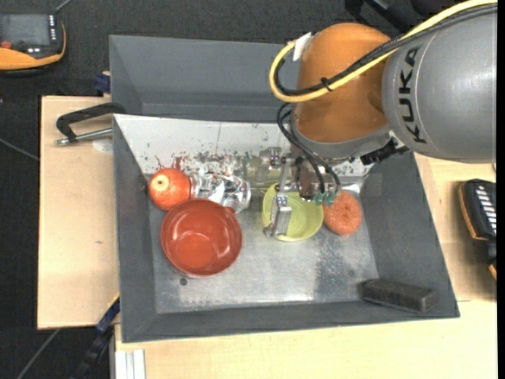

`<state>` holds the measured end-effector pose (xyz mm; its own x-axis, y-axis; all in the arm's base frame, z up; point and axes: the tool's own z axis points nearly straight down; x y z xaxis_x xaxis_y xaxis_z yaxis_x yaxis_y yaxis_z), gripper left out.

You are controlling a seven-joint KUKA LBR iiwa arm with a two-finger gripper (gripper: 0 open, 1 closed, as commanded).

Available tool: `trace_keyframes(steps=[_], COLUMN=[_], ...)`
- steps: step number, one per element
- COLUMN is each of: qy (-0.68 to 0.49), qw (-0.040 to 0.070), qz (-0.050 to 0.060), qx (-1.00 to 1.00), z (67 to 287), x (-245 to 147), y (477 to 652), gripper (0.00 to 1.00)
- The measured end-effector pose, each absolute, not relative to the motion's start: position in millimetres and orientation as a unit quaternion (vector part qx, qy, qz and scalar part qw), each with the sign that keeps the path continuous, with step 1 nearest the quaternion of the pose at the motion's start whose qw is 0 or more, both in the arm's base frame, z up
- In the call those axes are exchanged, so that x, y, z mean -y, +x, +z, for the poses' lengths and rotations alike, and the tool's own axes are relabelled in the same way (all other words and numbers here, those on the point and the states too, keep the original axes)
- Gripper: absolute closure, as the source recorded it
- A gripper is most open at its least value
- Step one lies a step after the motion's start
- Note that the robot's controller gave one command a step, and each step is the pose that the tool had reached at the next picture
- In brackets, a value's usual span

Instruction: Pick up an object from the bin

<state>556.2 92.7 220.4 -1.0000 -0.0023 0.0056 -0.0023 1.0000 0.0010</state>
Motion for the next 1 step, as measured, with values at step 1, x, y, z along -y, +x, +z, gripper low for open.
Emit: trace_keyframes(steps=[1], qy=[0.008], qw=[0.006], qz=[-0.001], qx=[1.000], z=[99.6], x=[-131.2], y=[550.1], gripper=[0.00])
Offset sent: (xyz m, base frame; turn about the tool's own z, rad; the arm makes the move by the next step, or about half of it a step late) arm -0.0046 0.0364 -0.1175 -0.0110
